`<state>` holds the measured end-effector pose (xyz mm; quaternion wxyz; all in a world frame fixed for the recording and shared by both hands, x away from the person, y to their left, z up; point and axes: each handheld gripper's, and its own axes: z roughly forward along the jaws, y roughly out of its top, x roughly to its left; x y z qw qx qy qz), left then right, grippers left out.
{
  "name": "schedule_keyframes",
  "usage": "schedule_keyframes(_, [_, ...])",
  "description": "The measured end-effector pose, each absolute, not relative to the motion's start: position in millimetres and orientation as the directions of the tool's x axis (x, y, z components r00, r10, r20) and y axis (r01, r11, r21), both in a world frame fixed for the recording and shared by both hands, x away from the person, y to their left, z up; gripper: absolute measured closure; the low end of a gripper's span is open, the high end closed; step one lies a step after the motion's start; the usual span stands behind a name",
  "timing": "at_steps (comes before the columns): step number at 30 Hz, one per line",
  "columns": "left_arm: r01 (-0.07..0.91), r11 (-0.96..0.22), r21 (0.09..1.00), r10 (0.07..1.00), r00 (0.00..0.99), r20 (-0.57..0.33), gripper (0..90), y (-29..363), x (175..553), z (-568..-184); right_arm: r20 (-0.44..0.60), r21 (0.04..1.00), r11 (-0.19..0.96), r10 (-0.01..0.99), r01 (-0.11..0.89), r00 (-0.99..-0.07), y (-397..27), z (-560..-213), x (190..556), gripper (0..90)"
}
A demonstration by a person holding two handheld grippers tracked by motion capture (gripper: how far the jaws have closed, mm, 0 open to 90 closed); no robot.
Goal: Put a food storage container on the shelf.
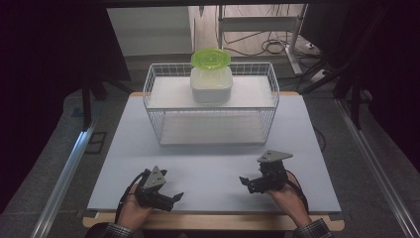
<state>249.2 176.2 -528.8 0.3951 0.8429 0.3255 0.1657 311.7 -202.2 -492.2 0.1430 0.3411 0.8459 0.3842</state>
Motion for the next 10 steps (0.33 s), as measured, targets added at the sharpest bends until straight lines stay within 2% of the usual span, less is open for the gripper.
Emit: schedule_keyframes(10, [0.422,-0.478,0.771,0.678,0.735,0.018,3.5,176,250,-529,-0.037,0.714,0.521,0.696,0.468,-0.717,-205,-506,306,0.0])
